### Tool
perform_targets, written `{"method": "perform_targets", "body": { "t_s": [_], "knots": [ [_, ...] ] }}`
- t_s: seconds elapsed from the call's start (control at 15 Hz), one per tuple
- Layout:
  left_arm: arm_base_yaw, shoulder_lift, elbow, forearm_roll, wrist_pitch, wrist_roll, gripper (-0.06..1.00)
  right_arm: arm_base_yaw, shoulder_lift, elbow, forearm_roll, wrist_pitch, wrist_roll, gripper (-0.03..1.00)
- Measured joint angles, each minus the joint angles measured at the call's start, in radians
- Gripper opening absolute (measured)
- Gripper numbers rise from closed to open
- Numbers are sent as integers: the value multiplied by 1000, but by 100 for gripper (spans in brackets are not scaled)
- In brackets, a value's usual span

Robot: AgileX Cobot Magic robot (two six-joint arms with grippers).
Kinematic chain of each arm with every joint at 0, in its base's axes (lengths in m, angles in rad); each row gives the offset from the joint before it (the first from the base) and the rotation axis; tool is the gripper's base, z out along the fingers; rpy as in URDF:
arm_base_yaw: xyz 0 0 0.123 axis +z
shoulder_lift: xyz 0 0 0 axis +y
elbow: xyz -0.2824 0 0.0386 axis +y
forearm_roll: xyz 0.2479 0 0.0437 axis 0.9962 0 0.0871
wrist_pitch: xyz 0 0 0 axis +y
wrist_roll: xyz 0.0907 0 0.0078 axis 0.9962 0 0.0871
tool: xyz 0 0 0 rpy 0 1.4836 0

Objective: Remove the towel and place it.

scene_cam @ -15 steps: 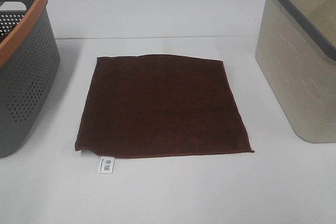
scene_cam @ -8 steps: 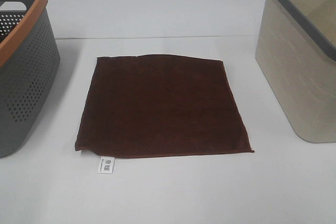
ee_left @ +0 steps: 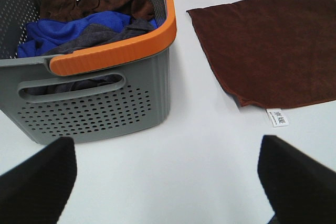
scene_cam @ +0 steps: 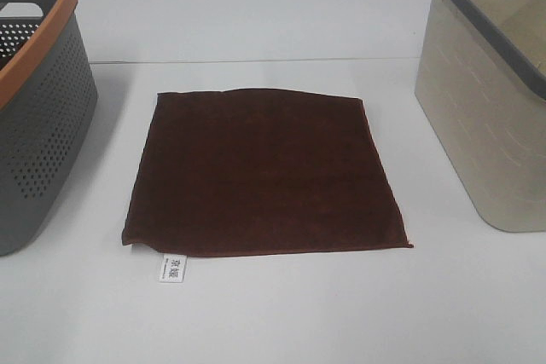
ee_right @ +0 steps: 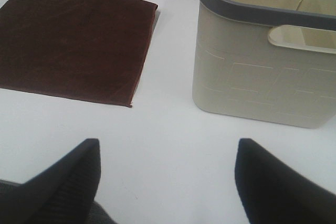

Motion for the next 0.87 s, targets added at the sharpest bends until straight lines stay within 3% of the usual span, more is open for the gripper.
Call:
{"method": "perform_targets", "body": {
  "t_s": [0.87],
  "knots": [
    [0,0,0,0,0,0,89,0,0,0,0,0,0,69]
  ]
}}
